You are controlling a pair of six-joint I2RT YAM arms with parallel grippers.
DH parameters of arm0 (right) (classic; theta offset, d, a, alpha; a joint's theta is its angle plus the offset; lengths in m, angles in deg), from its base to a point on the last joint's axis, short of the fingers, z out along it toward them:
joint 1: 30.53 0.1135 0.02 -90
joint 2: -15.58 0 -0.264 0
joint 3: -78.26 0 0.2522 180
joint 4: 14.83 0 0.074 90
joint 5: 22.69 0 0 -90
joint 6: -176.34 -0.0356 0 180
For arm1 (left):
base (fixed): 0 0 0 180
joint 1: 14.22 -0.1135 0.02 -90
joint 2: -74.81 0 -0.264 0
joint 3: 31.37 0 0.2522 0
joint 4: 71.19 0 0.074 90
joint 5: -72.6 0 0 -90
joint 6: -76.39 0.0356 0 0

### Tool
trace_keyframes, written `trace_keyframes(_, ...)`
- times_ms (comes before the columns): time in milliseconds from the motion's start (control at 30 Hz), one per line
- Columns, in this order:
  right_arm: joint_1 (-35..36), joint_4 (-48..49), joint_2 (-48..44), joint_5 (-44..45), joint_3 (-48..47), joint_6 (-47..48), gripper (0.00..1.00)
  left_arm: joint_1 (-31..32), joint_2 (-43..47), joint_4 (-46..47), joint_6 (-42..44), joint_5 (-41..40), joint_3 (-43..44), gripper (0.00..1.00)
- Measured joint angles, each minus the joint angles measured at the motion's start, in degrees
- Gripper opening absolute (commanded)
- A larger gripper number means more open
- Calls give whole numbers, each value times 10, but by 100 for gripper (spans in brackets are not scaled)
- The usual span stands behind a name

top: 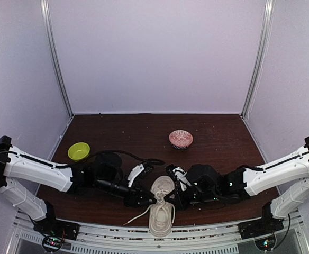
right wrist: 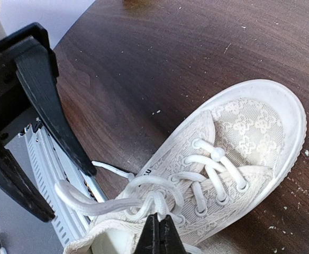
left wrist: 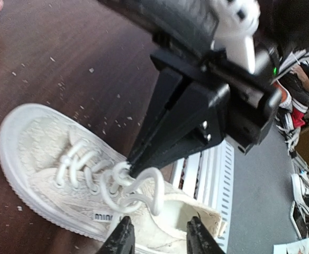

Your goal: Tie the shoes

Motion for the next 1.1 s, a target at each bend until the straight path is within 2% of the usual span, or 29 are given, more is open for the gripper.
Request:
trace_keyframes(167, 0, 1, 0, -1, 0, 0, 0, -7, 33, -13, -21, -52, -3, 32)
trace_keyframes(367, 0, 1, 0, -1, 0, 0, 0, -16, -1, -37, -65, -80, 4, 30)
trace_keyframes(700, 0, 1, 0, -1, 1, 0, 0, -17, -56, -3, -111, -57, 16, 35)
trace_keyframes(1100, 0, 1, 0, -1, 3, 0, 0, -21, -96, 60, -140, -26, 16, 33)
